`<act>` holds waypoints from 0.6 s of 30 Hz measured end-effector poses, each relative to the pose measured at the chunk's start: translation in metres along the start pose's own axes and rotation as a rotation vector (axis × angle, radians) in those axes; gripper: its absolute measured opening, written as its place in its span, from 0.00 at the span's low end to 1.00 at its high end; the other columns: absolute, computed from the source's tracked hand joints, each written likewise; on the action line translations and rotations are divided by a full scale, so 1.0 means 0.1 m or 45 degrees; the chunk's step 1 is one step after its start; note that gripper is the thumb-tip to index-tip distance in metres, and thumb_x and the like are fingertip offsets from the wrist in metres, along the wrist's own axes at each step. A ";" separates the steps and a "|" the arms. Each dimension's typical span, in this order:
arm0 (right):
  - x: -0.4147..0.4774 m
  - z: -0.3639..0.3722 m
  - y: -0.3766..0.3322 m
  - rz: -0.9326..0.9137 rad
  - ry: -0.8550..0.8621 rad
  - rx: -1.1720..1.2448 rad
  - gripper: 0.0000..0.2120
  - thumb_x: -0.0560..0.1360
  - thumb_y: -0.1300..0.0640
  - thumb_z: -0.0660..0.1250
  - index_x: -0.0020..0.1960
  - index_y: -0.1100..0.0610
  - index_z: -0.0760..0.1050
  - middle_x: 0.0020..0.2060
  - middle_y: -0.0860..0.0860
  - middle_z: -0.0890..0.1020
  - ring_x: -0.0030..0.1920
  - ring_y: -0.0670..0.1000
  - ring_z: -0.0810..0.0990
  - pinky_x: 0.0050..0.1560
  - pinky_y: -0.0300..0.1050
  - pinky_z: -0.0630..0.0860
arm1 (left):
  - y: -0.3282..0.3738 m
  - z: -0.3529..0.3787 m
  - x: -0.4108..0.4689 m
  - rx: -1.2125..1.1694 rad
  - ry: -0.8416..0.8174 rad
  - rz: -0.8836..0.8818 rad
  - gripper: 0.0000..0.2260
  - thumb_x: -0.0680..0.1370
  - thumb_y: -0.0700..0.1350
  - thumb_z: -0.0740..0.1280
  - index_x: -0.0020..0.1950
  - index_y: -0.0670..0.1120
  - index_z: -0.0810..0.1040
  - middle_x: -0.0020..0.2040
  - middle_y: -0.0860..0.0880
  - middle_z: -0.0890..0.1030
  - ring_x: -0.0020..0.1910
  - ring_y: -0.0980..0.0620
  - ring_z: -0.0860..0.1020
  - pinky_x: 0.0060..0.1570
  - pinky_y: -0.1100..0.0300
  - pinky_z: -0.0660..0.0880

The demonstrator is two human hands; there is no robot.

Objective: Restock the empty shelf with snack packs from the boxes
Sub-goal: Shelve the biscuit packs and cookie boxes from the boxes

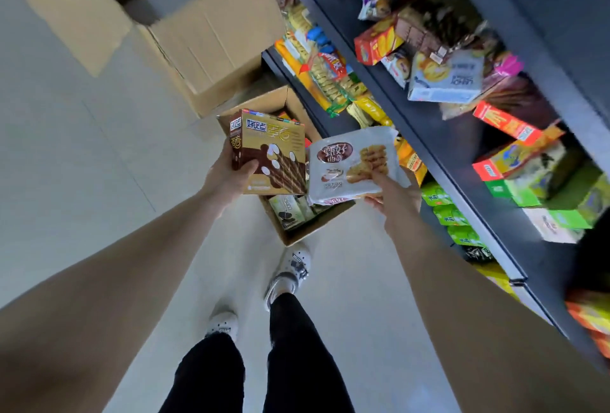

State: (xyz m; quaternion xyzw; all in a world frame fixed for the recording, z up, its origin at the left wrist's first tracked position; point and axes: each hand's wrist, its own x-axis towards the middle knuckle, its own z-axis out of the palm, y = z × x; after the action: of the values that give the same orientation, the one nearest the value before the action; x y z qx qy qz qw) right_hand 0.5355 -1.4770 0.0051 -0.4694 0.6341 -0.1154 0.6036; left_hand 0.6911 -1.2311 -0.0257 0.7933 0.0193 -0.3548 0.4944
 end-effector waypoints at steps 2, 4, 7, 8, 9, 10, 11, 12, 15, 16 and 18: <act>-0.39 -0.19 -0.07 -0.047 0.025 0.074 0.23 0.68 0.59 0.77 0.53 0.35 0.75 0.55 0.51 0.79 0.52 0.59 0.83 0.38 0.50 0.84 | 0.18 -0.10 -0.28 -0.014 -0.048 0.071 0.28 0.70 0.54 0.69 0.70 0.63 0.67 0.60 0.53 0.81 0.58 0.45 0.80 0.61 0.42 0.76; -0.81 -0.39 -0.13 -0.098 0.009 0.186 0.27 0.71 0.62 0.74 0.56 0.33 0.72 0.59 0.49 0.77 0.54 0.58 0.83 0.37 0.49 0.84 | 0.34 -0.18 -0.57 -0.019 -0.099 0.138 0.26 0.76 0.48 0.70 0.72 0.60 0.68 0.61 0.50 0.81 0.58 0.45 0.81 0.61 0.43 0.76; -1.42 -0.73 -0.22 -0.179 -0.020 0.289 0.31 0.75 0.66 0.70 0.69 0.38 0.70 0.61 0.45 0.76 0.54 0.56 0.83 0.32 0.43 0.82 | 0.57 -0.30 -1.00 0.003 -0.217 0.251 0.22 0.80 0.43 0.68 0.72 0.54 0.68 0.61 0.48 0.80 0.59 0.45 0.80 0.62 0.44 0.76; -1.63 -0.86 -0.25 -0.207 -0.033 0.292 0.28 0.76 0.66 0.69 0.69 0.40 0.72 0.56 0.43 0.77 0.53 0.56 0.83 0.32 0.43 0.82 | 0.66 -0.34 -1.15 0.007 -0.253 0.281 0.22 0.80 0.43 0.68 0.73 0.53 0.68 0.61 0.49 0.80 0.59 0.45 0.80 0.63 0.44 0.75; -1.82 -0.99 -0.28 -0.228 -0.044 0.300 0.24 0.77 0.66 0.67 0.66 0.42 0.74 0.51 0.41 0.77 0.51 0.55 0.83 0.34 0.43 0.83 | 0.76 -0.37 -1.28 0.006 -0.286 0.310 0.23 0.80 0.43 0.67 0.73 0.54 0.67 0.61 0.49 0.80 0.59 0.46 0.80 0.63 0.46 0.75; -1.99 -1.14 -0.31 -0.252 -0.044 0.308 0.21 0.78 0.67 0.66 0.61 0.42 0.76 0.48 0.41 0.77 0.49 0.54 0.84 0.35 0.44 0.83 | 0.87 -0.40 -1.42 0.028 -0.308 0.338 0.24 0.80 0.43 0.67 0.74 0.55 0.66 0.61 0.50 0.80 0.58 0.47 0.79 0.63 0.48 0.74; -2.16 -1.28 -0.34 -0.276 -0.038 0.316 0.20 0.78 0.67 0.66 0.57 0.43 0.77 0.48 0.43 0.78 0.47 0.54 0.84 0.37 0.46 0.84 | 0.99 -0.41 -1.56 0.043 -0.331 0.373 0.25 0.80 0.44 0.67 0.75 0.56 0.64 0.62 0.51 0.79 0.58 0.47 0.79 0.62 0.50 0.74; -2.31 -1.43 -0.35 -0.303 -0.035 0.328 0.18 0.77 0.67 0.66 0.55 0.44 0.78 0.50 0.47 0.79 0.47 0.53 0.84 0.39 0.49 0.84 | 1.11 -0.43 -1.70 0.056 -0.362 0.422 0.27 0.80 0.43 0.68 0.76 0.57 0.62 0.63 0.51 0.79 0.59 0.47 0.79 0.62 0.51 0.74; -2.73 -1.84 -0.41 -0.384 -0.017 0.416 0.15 0.75 0.65 0.69 0.54 0.47 0.78 0.59 0.55 0.81 0.49 0.57 0.86 0.45 0.56 0.84 | 1.47 -0.41 -2.11 0.062 -0.468 0.633 0.29 0.80 0.40 0.67 0.77 0.58 0.60 0.64 0.50 0.78 0.61 0.47 0.79 0.59 0.53 0.76; -2.87 -1.97 -0.44 -0.421 0.003 0.433 0.14 0.74 0.64 0.70 0.52 0.47 0.77 0.58 0.55 0.82 0.51 0.58 0.85 0.44 0.55 0.84 | 1.60 -0.38 -2.25 0.084 -0.479 0.680 0.31 0.80 0.41 0.67 0.77 0.60 0.58 0.65 0.50 0.78 0.62 0.48 0.78 0.61 0.51 0.75; -3.16 -2.25 -0.52 -0.481 0.031 0.460 0.11 0.72 0.63 0.71 0.47 0.47 0.77 0.55 0.54 0.83 0.51 0.58 0.85 0.43 0.55 0.84 | 1.85 -0.31 -2.54 0.109 -0.501 0.754 0.32 0.80 0.42 0.67 0.78 0.61 0.56 0.66 0.53 0.76 0.64 0.49 0.76 0.66 0.47 0.72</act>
State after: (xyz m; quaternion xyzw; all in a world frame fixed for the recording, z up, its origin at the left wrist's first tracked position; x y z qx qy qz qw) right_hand 0.3093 -1.3676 0.3048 -0.4627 0.5113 -0.3431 0.6378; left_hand 0.5889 -1.2199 0.2729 0.7009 -0.3220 -0.3426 0.5364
